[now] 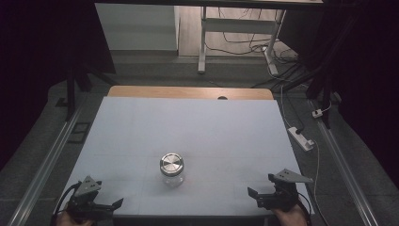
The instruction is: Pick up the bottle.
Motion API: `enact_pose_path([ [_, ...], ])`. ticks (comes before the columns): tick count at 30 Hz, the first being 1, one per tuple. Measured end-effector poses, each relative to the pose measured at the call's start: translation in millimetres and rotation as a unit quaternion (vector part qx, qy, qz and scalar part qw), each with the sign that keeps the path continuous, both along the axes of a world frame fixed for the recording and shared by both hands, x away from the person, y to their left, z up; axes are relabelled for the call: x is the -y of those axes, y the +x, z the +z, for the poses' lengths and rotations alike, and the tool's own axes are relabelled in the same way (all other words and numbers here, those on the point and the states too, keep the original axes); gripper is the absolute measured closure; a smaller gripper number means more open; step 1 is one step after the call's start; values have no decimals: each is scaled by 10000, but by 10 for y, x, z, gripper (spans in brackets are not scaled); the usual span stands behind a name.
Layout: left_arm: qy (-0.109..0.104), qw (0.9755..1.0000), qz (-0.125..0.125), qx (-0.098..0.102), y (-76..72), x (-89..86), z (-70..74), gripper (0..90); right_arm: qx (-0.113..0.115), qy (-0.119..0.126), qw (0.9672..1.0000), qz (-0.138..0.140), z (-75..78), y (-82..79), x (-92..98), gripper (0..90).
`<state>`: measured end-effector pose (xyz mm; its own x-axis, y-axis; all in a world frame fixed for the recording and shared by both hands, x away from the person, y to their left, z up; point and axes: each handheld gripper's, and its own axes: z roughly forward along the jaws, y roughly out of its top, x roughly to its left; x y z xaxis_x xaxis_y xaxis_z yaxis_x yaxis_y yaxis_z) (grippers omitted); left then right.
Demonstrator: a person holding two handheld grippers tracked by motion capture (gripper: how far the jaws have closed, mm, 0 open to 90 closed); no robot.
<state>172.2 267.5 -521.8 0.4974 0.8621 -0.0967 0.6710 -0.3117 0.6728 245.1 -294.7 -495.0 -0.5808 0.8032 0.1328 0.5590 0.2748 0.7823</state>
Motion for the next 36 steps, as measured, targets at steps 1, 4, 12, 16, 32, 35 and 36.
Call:
enact_pose_path([
  [1,2,10000,-14,6,-2,1,0,0,-12,-18,10000,28,1,-3,-7,0],
  [4,11,10000,-40,-3,-1,5,-1,0,10,-103,9999,132,0,-9,-29,0],
  [12,-49,9999,-83,-35,6,-4,-1,0,31,-231,9995,232,-2,-16,-62,0],
  [16,-34,9999,-91,-42,8,0,-2,0,55,-261,9994,226,-2,-18,-66,0],
  [32,-167,9996,-200,-109,24,0,6,0,36,-264,9994,240,-4,-15,-68,0],
  [35,-215,9994,-264,-116,34,9,23,0,32,-318,9992,241,-5,-16,-78,0],
  [36,-191,9994,-264,-82,33,16,33,0,35,-331,9991,244,-5,-17,-81,0],
])
